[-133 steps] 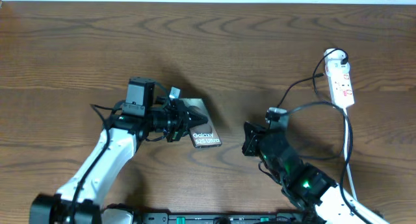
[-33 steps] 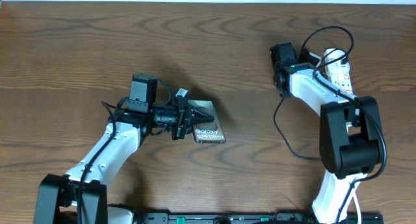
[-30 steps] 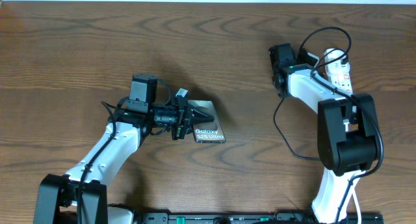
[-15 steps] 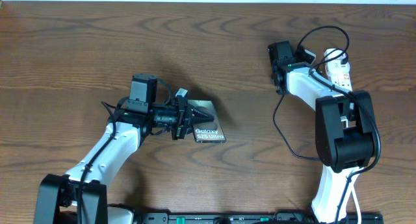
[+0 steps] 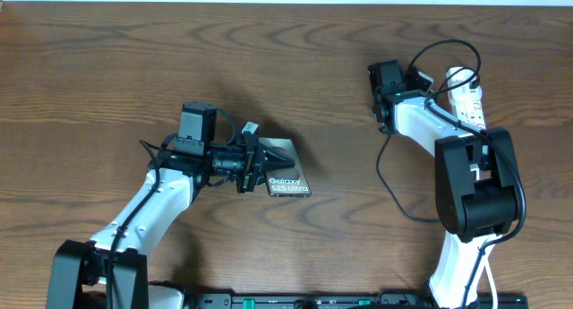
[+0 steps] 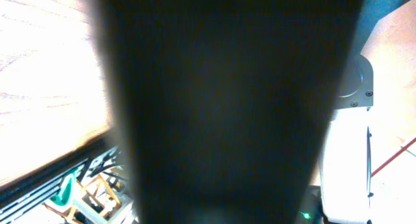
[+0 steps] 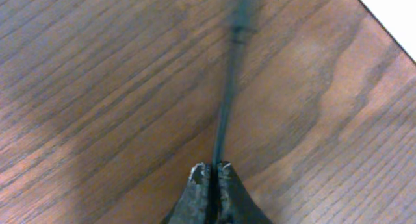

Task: Plug charger to phone and switch on socket
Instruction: 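Pull the cable toward the table center with the right gripper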

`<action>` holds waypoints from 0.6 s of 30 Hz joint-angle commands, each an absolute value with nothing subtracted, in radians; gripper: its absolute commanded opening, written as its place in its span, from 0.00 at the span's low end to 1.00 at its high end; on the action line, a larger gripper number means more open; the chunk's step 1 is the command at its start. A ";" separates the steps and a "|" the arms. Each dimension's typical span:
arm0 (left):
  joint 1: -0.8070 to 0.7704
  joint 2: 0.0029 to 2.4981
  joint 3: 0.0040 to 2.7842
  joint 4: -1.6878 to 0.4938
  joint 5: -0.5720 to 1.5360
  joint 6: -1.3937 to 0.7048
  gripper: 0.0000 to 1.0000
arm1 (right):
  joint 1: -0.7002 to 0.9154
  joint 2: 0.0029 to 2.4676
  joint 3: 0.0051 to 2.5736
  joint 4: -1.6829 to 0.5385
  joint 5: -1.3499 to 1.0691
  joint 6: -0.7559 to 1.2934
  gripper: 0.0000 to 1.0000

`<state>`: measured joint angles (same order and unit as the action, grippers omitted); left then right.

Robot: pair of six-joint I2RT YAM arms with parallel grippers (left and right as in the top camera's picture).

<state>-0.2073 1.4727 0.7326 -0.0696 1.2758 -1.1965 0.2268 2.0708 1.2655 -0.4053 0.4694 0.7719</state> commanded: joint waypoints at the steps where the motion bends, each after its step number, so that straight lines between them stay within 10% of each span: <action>1: -0.204 1.467 0.741 -0.062 1.297 -1.179 0.08 | 0.239 2.147 1.196 -0.426 0.255 0.685 0.01; 18: -0.113 1.467 0.741 -0.062 1.302 -1.124 0.08 | 0.494 2.066 1.198 -0.743 0.057 0.489 0.01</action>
